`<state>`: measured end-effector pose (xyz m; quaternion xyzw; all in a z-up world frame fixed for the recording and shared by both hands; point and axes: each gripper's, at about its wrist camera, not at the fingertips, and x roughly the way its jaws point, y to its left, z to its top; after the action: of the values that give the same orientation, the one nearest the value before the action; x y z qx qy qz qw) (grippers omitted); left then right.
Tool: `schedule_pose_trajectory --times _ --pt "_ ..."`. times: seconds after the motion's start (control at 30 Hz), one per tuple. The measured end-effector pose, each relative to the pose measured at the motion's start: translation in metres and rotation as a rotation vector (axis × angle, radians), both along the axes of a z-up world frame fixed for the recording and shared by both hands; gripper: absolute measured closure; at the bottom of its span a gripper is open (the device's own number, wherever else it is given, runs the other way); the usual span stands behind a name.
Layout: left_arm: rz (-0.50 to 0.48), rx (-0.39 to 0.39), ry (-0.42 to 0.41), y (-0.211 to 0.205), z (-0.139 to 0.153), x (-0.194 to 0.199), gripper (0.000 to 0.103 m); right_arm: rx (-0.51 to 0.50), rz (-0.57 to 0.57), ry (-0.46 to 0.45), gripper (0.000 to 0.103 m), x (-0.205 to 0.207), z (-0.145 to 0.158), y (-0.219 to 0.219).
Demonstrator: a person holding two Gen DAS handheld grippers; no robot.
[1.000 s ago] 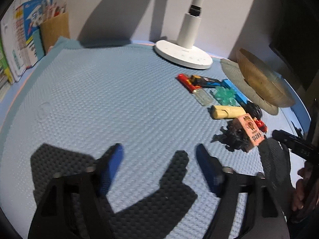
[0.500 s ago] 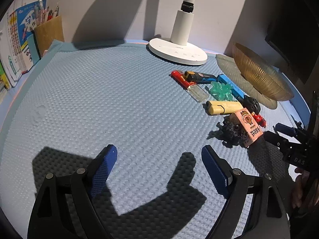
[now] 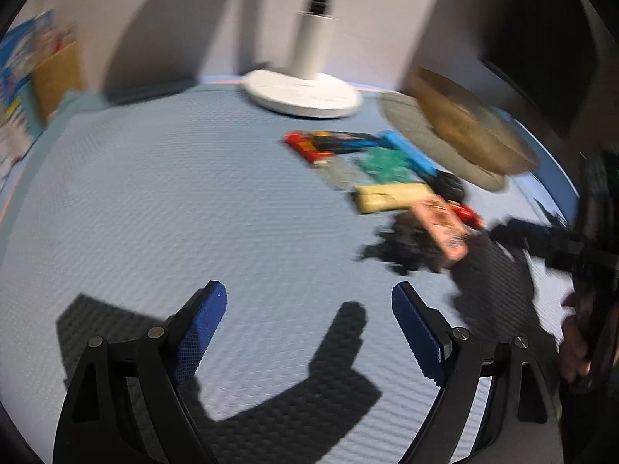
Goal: Organize rigid objects
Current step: 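Move both tools back toward the remaining items, then grasp the black figurine with the left gripper while the right gripper grasps the red-clothed doll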
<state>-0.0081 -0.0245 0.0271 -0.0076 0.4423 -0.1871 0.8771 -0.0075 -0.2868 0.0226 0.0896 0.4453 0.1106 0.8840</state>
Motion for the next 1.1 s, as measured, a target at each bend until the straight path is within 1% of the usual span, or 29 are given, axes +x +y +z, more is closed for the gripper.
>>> schedule_pose_trajectory --times 0.03,0.07,0.13,0.2,0.23,0.27,0.37,0.4,0.43,0.47,0.5,0.53,0.6,0.63,0.7,0.8,0.93,1.03,1.1 --pt "-0.033 0.019 -0.012 -0.008 0.004 0.0 0.017 0.041 -0.007 0.012 0.033 0.006 0.004 -0.002" --pt "-0.073 0.043 -0.031 -0.019 0.008 0.001 0.017 0.049 -0.013 0.022 0.033 0.011 0.006 -0.002" --pt "-0.131 0.072 -0.041 -0.034 0.011 0.004 0.017 0.05 -0.01 0.029 0.033 0.023 0.008 0.004" --pt "-0.188 0.096 -0.033 -0.048 0.008 0.01 0.017 0.028 -0.001 0.033 0.035 0.036 0.008 0.012" --pt "-0.209 0.105 -0.023 -0.053 0.005 0.012 0.017 0.02 0.003 0.038 0.039 0.041 0.007 0.015" --pt "-0.231 0.115 0.002 -0.058 0.0 0.016 0.017 0.021 0.008 0.042 0.04 0.045 0.005 0.017" --pt "-0.26 0.112 0.018 -0.064 -0.006 0.021 0.022 0.036 0.009 0.044 0.041 0.055 -0.001 0.021" --pt "-0.265 0.099 0.021 -0.065 -0.006 0.023 0.027 0.042 0.009 0.041 0.042 0.058 -0.004 0.023" --pt "-0.269 0.084 0.021 -0.066 -0.006 0.024 0.028 0.049 0.012 0.045 0.047 0.06 -0.006 0.024" --pt "-0.274 0.072 0.015 -0.067 -0.006 0.025 0.032 0.053 0.015 0.052 0.05 0.062 -0.009 0.025" --pt "-0.285 0.06 0.009 -0.068 -0.005 0.024 0.04 0.057 0.018 0.049 0.053 0.063 -0.01 0.026" --pt "-0.296 0.052 0.003 -0.069 -0.004 0.023 0.046 0.06 0.02 0.037 0.06 0.063 -0.009 0.027" --pt "-0.318 0.04 -0.007 -0.071 -0.004 0.019 0.061 0.046 0.03 0.024 0.066 0.063 -0.007 0.03" --pt "-0.32 0.039 -0.011 -0.072 -0.004 0.019 0.061 0.022 0.026 0.019 0.068 0.063 -0.007 0.032" --pt "-0.308 0.038 -0.027 -0.072 -0.003 0.016 0.061 -0.005 0.024 0.009 0.068 0.061 -0.006 0.034" --pt "-0.269 0.011 -0.037 -0.063 0.001 0.011 0.061 0.028 0.022 -0.012 0.068 0.052 0.0 0.029" --pt "-0.203 -0.027 -0.063 -0.042 0.014 -0.002 0.061 0.056 0.013 -0.057 0.068 0.029 0.02 0.015" --pt "-0.146 -0.033 -0.081 -0.025 0.021 -0.017 0.061 0.059 0.014 -0.078 0.068 0.006 0.029 0.003" --pt "-0.103 -0.048 -0.083 -0.011 0.022 -0.024 0.061 0.051 0.014 -0.069 0.068 -0.01 0.03 -0.006"
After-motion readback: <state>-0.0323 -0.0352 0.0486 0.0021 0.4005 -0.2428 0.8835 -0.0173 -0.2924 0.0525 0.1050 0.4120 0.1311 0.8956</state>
